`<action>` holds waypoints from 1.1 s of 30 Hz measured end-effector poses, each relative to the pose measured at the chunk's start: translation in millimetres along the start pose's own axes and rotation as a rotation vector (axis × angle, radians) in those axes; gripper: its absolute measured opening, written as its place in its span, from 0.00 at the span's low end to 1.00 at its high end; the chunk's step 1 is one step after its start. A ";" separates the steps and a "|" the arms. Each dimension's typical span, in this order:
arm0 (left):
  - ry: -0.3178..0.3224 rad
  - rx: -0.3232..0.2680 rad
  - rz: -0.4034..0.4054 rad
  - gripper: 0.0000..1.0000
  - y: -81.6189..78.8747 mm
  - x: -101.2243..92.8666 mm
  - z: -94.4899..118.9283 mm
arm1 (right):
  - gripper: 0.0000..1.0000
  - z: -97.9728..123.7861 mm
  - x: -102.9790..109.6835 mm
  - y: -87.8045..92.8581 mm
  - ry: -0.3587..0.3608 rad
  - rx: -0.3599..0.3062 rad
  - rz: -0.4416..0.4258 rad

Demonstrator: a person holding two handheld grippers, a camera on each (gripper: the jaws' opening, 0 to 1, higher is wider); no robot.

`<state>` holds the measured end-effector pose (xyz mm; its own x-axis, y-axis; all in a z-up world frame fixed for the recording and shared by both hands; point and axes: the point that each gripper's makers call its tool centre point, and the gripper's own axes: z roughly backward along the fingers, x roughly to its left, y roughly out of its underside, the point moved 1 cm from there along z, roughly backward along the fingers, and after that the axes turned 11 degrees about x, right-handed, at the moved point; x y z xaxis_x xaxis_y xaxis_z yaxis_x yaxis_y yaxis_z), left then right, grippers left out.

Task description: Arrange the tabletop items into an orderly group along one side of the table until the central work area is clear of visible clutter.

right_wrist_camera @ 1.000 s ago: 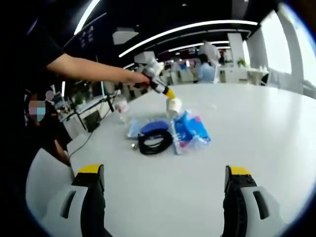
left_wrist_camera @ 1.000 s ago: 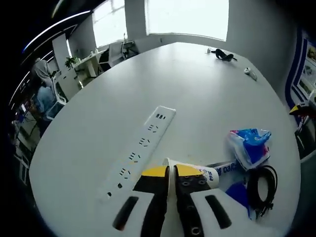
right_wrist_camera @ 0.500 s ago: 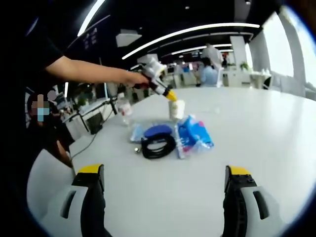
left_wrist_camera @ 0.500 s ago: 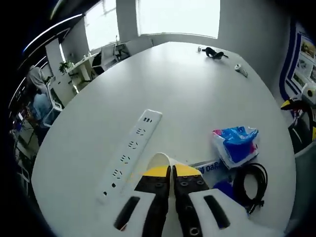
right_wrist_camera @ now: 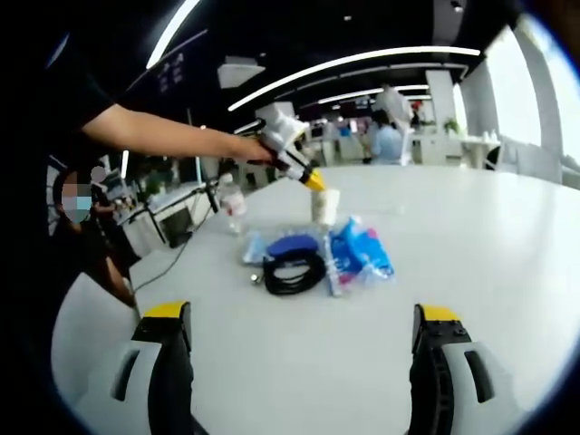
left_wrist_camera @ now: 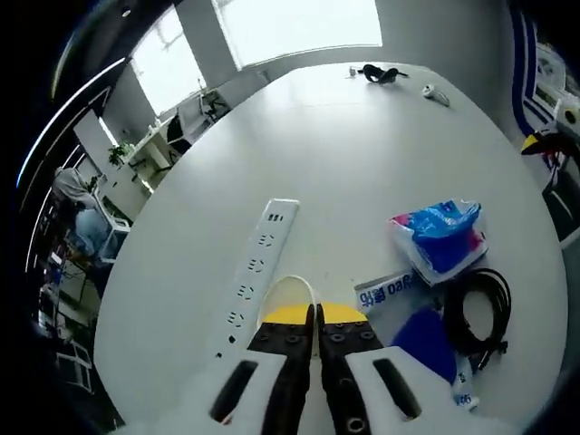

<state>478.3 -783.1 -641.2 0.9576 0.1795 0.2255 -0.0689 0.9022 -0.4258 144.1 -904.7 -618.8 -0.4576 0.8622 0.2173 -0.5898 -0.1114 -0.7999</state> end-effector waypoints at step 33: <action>0.027 0.025 0.034 0.00 11.7 -12.8 -8.2 | 1.00 3.0 -3.6 2.4 0.000 0.002 0.001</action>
<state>467.5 -778.0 -656.3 0.9617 0.2002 0.1873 -0.1084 0.9051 -0.4111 142.4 -909.6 -619.8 -0.4582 0.8619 0.2171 -0.5905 -0.1127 -0.7991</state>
